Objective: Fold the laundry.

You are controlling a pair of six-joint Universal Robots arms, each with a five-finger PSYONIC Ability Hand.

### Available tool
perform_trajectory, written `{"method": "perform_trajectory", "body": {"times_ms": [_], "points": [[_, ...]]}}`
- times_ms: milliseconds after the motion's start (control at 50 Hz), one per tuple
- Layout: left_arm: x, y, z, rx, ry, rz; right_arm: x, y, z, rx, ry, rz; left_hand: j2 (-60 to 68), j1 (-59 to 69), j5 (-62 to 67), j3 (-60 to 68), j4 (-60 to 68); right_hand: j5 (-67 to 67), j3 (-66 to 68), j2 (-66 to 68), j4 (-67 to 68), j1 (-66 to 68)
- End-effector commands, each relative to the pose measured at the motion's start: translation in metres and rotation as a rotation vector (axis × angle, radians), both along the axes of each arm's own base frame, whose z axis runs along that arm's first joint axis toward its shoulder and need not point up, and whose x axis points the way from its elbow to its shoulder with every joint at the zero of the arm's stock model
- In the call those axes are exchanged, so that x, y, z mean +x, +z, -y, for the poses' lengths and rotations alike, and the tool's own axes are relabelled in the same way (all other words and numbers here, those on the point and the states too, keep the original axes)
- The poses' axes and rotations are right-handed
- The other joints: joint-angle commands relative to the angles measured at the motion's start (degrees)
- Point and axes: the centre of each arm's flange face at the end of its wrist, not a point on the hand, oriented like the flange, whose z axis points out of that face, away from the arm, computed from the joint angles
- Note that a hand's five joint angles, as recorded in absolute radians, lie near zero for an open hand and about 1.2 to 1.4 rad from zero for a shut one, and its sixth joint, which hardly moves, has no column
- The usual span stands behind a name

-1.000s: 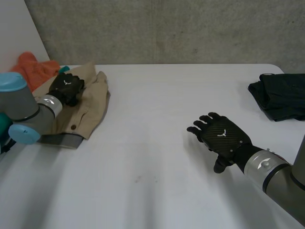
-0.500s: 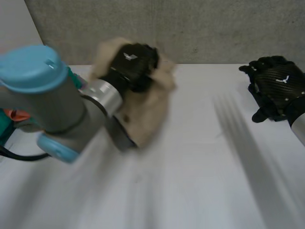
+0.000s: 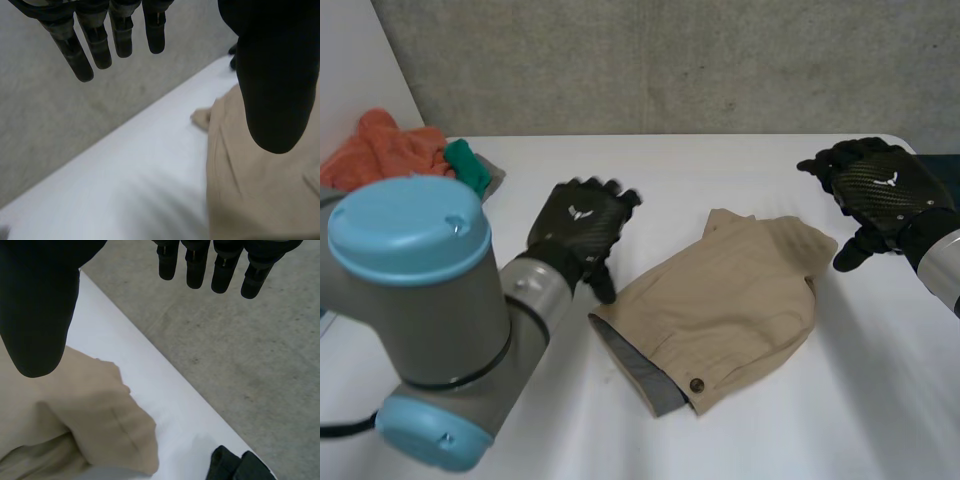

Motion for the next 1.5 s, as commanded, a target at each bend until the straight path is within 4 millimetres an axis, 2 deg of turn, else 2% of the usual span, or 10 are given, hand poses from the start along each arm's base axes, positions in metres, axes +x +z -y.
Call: {"method": "perform_trajectory", "body": {"times_ms": [20, 280, 440, 560, 660, 780, 940, 1200, 1360, 1500], "points": [[0.005, -0.034, -0.011, 0.07, 0.016, 0.056, 0.003, -0.009, -0.006, 0.044, 0.034, -0.054, 1.2, 1.1, 1.8, 1.1, 1.4, -2.5, -2.5, -2.2, -2.5, -3.3], [-0.02, -0.084, 0.006, 0.118, -0.038, 0.103, 0.012, -0.029, -0.017, 0.095, 0.065, -0.1, 10.1, 10.0, 10.7, 10.0, 10.3, -2.5, -2.5, -2.2, -2.5, -3.3], [-0.03, -0.09, 0.022, 0.075, -0.027, 0.12, 0.011, -0.031, -0.019, 0.103, 0.06, -0.101, 65.6, 65.4, 66.2, 65.4, 65.7, -2.5, -2.5, -2.2, -2.5, -3.3], [-0.021, -0.069, 0.055, -0.054, 0.114, 0.094, 0.01, -0.028, -0.02, 0.096, 0.058, -0.1, 65.6, 65.5, 66.2, 65.5, 65.8, -2.5, -2.5, -2.2, -2.5, -3.3], [0.014, -0.015, 0.114, -0.271, 0.324, 0.047, 0.011, -0.027, -0.02, 0.086, 0.061, -0.098, 65.6, 65.5, 66.2, 65.5, 65.8, -2.5, -2.5, -2.2, -2.5, -3.3], [0.019, 0.031, 0.134, -0.475, 0.377, 0.038, 0.014, -0.026, -0.021, 0.081, 0.07, -0.097, 65.6, 65.5, 66.2, 65.5, 65.8, -2.5, -2.5, -2.2, -2.5, -3.3], [-0.004, 0.061, 0.132, -0.579, 0.277, -0.042, 0.011, -0.028, -0.019, 0.093, 0.031, -0.1, 65.6, 65.5, 66.2, 65.5, 65.8, -2.5, -2.5, -2.2, -2.5, -3.3], [0.014, -0.011, 0.136, -0.403, 0.281, 0.089, 0.008, -0.026, -0.014, 0.08, 0.017, -0.107, 65.6, 65.5, 66.2, 65.5, 65.8, -2.5, -2.5, -2.2, -2.5, -3.3], [0.014, 0.039, 0.139, -0.517, 0.291, 0.006, 0.007, -0.021, -0.01, 0.067, -0.002, -0.094, 65.6, 65.5, 66.2, 65.5, 65.8, -2.5, -2.5, -2.2, -2.5, -3.3], [-0.048, 0.092, 0.096, -0.628, 0.056, -0.245, 0.001, -0.008, 0.001, 0.018, -0.084, -0.051, 65.6, 65.5, 66.2, 65.5, 65.8, -2.5, -2.5, -2.2, -2.5, -3.3]]}}
